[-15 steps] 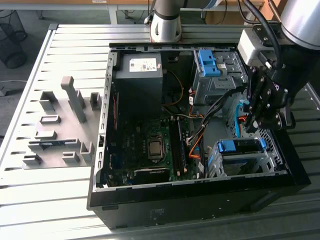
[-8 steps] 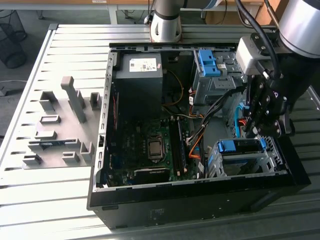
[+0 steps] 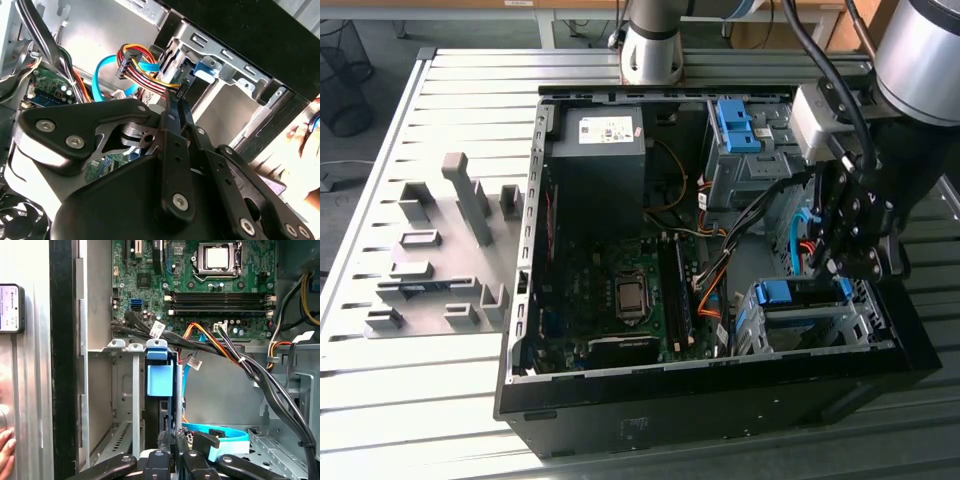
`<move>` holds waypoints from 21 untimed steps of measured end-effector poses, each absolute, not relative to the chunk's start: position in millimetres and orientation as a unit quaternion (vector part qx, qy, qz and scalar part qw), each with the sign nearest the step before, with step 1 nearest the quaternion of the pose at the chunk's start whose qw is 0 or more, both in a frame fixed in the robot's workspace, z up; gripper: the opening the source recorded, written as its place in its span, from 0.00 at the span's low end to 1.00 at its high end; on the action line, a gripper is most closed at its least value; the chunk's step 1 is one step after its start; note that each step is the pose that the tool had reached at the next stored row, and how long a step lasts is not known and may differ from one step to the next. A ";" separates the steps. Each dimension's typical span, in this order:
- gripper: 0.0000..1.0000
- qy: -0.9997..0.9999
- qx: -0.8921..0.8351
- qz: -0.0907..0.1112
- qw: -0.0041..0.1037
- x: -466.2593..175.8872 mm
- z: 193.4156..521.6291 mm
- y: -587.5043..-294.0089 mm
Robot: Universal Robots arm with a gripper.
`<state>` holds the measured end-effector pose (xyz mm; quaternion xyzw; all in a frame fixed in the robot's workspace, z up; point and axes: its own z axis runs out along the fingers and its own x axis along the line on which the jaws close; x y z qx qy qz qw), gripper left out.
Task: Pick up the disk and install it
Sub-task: 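Insert the first disk wire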
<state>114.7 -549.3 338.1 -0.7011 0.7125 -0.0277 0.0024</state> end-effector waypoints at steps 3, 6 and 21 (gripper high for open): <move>0.16 0.713 -0.701 -0.026 0.003 114.6 337.1 -549.9; 0.16 0.713 -0.700 -0.025 0.003 114.6 336.5 -549.9; 0.16 0.722 -0.692 -0.025 0.003 113.9 334.3 -551.5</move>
